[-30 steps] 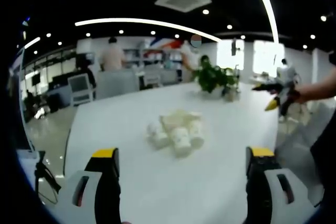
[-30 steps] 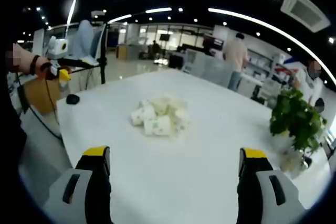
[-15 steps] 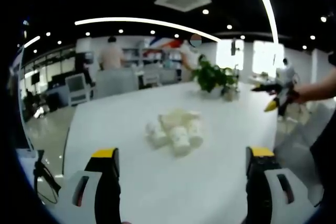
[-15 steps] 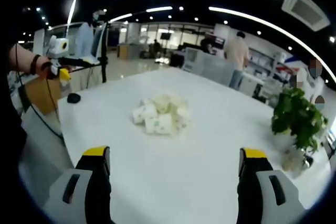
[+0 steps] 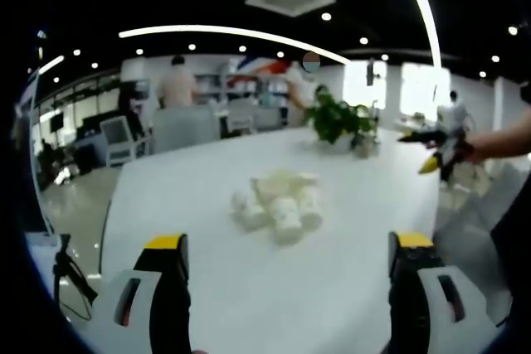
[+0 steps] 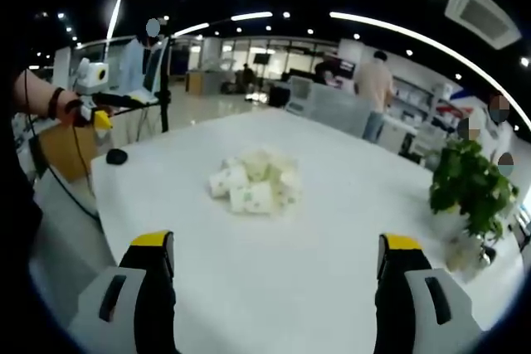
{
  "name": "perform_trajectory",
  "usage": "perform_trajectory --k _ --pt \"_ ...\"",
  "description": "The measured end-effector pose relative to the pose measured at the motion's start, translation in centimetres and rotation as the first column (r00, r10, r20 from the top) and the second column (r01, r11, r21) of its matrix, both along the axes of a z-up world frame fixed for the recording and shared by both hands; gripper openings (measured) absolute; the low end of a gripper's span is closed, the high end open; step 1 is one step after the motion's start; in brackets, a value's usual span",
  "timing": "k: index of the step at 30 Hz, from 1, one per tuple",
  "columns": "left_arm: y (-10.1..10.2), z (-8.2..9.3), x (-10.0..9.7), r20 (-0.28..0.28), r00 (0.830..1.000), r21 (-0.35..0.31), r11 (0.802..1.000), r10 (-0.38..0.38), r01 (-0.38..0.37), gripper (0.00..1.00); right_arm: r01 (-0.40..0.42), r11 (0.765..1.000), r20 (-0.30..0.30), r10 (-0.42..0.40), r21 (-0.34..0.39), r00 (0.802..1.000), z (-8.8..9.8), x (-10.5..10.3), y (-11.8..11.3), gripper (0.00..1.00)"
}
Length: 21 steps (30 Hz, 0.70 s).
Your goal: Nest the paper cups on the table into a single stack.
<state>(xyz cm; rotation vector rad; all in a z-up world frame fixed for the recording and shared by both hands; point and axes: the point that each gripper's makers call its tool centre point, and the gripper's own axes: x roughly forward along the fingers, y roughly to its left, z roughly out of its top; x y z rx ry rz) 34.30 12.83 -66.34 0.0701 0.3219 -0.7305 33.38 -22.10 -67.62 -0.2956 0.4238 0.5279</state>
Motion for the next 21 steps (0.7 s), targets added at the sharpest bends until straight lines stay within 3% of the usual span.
perform_trajectory --k 21 --pt "0.2 -0.18 -0.68 -0.011 1.0 0.017 1.0 -0.02 0.02 0.99 -0.002 1.0 0.015 0.002 -0.008 1.0 -0.06 -0.74 0.41 1.0"
